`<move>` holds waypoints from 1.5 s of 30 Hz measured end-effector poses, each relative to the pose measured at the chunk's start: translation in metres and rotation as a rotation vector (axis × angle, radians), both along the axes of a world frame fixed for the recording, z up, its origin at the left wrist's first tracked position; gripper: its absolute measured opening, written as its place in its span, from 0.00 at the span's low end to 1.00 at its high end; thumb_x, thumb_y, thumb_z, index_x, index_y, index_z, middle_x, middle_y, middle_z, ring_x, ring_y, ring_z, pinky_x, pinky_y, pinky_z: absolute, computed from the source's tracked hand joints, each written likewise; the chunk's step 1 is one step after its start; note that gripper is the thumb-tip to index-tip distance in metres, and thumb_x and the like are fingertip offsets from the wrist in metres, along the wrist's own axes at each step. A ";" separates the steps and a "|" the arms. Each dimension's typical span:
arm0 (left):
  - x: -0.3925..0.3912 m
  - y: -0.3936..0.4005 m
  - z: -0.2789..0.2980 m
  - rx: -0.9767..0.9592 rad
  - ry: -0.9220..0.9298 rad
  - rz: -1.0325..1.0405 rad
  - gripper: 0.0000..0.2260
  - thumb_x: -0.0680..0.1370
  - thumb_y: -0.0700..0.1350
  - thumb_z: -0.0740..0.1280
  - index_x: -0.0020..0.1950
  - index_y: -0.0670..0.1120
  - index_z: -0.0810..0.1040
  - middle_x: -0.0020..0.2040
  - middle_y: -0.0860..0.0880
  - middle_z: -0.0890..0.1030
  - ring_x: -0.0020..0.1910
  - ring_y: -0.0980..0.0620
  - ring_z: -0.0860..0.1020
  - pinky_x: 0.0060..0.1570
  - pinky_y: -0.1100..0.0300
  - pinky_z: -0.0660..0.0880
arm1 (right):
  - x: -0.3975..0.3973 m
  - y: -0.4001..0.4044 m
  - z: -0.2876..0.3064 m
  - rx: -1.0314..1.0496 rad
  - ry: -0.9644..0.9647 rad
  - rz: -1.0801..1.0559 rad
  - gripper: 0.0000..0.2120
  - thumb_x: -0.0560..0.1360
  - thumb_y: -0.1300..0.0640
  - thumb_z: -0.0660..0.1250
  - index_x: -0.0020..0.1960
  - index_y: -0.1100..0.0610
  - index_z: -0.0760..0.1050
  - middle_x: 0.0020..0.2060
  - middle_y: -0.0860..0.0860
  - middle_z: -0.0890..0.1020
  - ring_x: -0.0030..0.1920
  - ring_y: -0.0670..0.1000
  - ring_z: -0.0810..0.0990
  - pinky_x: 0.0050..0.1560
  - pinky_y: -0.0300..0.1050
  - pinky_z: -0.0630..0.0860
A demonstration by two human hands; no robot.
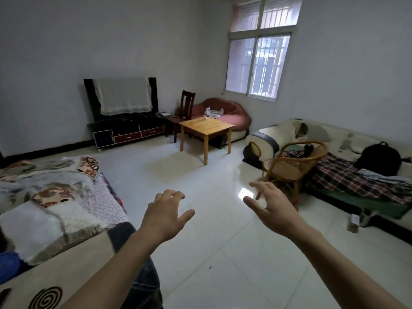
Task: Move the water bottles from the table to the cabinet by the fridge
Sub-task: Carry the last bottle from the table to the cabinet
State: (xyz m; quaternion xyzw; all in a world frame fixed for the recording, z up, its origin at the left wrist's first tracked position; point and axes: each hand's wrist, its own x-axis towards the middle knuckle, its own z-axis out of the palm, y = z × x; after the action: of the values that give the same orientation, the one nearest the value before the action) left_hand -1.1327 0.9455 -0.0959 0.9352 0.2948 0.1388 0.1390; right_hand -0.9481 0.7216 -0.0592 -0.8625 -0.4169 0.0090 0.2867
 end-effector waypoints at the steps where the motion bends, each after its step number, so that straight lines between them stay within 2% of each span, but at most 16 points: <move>1: 0.010 -0.007 0.001 0.003 0.007 -0.004 0.25 0.78 0.64 0.61 0.72 0.53 0.68 0.72 0.54 0.68 0.70 0.51 0.67 0.66 0.52 0.67 | 0.009 -0.008 -0.002 0.001 0.005 -0.006 0.29 0.77 0.36 0.60 0.74 0.46 0.65 0.72 0.47 0.69 0.70 0.49 0.68 0.68 0.52 0.72; 6: 0.055 -0.037 0.004 0.013 0.000 -0.017 0.25 0.78 0.64 0.62 0.71 0.53 0.69 0.71 0.54 0.70 0.69 0.51 0.68 0.66 0.52 0.69 | 0.052 -0.042 -0.006 0.013 0.023 -0.028 0.29 0.78 0.37 0.60 0.75 0.47 0.64 0.73 0.47 0.68 0.72 0.49 0.66 0.69 0.50 0.69; 10: 0.082 -0.049 0.007 0.026 0.030 -0.026 0.26 0.78 0.64 0.62 0.71 0.53 0.69 0.71 0.53 0.70 0.69 0.51 0.67 0.67 0.51 0.69 | 0.075 -0.058 -0.005 0.027 0.031 -0.038 0.29 0.78 0.37 0.60 0.75 0.47 0.64 0.72 0.47 0.68 0.72 0.49 0.66 0.70 0.53 0.69; 15: 0.118 -0.046 0.015 0.046 0.027 -0.048 0.25 0.78 0.63 0.62 0.71 0.52 0.69 0.70 0.53 0.70 0.69 0.50 0.68 0.66 0.52 0.69 | 0.107 -0.064 -0.002 0.022 0.022 -0.070 0.28 0.77 0.37 0.61 0.74 0.47 0.65 0.73 0.47 0.67 0.72 0.51 0.65 0.69 0.59 0.70; 19: 0.148 -0.030 0.011 0.032 0.017 -0.068 0.25 0.78 0.63 0.62 0.71 0.52 0.69 0.70 0.53 0.70 0.69 0.51 0.68 0.66 0.52 0.69 | 0.129 -0.049 -0.005 -0.006 0.019 -0.095 0.29 0.77 0.36 0.61 0.74 0.47 0.65 0.73 0.47 0.67 0.72 0.50 0.65 0.69 0.58 0.70; 26: 0.214 0.034 0.003 -0.043 -0.065 -0.130 0.25 0.78 0.63 0.62 0.72 0.52 0.69 0.70 0.52 0.70 0.69 0.50 0.67 0.65 0.52 0.69 | 0.170 0.007 0.002 -0.094 -0.024 -0.138 0.26 0.77 0.39 0.62 0.72 0.48 0.67 0.72 0.48 0.68 0.70 0.50 0.67 0.68 0.52 0.71; 31: 0.254 0.104 0.015 -0.060 -0.110 -0.151 0.25 0.78 0.63 0.62 0.71 0.53 0.69 0.70 0.52 0.70 0.68 0.50 0.67 0.65 0.52 0.69 | 0.213 0.073 0.027 -0.094 -0.063 -0.176 0.29 0.77 0.38 0.62 0.74 0.47 0.64 0.73 0.48 0.66 0.70 0.51 0.67 0.68 0.50 0.70; 35: 0.279 0.165 0.012 -0.037 -0.097 -0.142 0.24 0.79 0.63 0.61 0.71 0.53 0.69 0.70 0.53 0.70 0.68 0.50 0.67 0.64 0.53 0.69 | 0.235 0.128 0.015 -0.107 -0.052 -0.185 0.29 0.76 0.36 0.61 0.73 0.45 0.66 0.73 0.47 0.66 0.70 0.50 0.66 0.69 0.51 0.71; 39: 0.303 0.213 -0.006 -0.150 -0.088 -0.109 0.24 0.78 0.64 0.62 0.69 0.52 0.71 0.69 0.52 0.72 0.67 0.50 0.70 0.63 0.52 0.71 | 0.260 0.168 -0.005 -0.165 -0.024 -0.191 0.29 0.77 0.37 0.61 0.74 0.47 0.66 0.72 0.47 0.67 0.69 0.48 0.66 0.68 0.47 0.69; 42: 0.329 0.243 -0.015 -0.160 -0.079 -0.092 0.24 0.77 0.64 0.63 0.69 0.52 0.72 0.68 0.52 0.72 0.67 0.50 0.70 0.63 0.52 0.72 | 0.296 0.196 -0.008 -0.153 -0.029 -0.197 0.29 0.77 0.37 0.61 0.74 0.48 0.66 0.72 0.48 0.68 0.68 0.48 0.68 0.63 0.43 0.71; 45: 0.364 0.266 -0.018 -0.088 -0.056 -0.081 0.24 0.78 0.63 0.62 0.69 0.52 0.71 0.68 0.52 0.72 0.68 0.49 0.69 0.64 0.51 0.70 | 0.342 0.223 -0.008 -0.100 -0.013 -0.180 0.30 0.75 0.35 0.60 0.73 0.47 0.67 0.71 0.48 0.68 0.67 0.49 0.70 0.49 0.36 0.75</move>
State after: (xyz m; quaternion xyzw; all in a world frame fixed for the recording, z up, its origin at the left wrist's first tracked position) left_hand -0.7683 1.2117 -0.1139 0.9352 0.2584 0.1459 0.1935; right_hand -0.6057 0.9448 -0.0675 -0.9097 -0.3386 -0.0015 0.2403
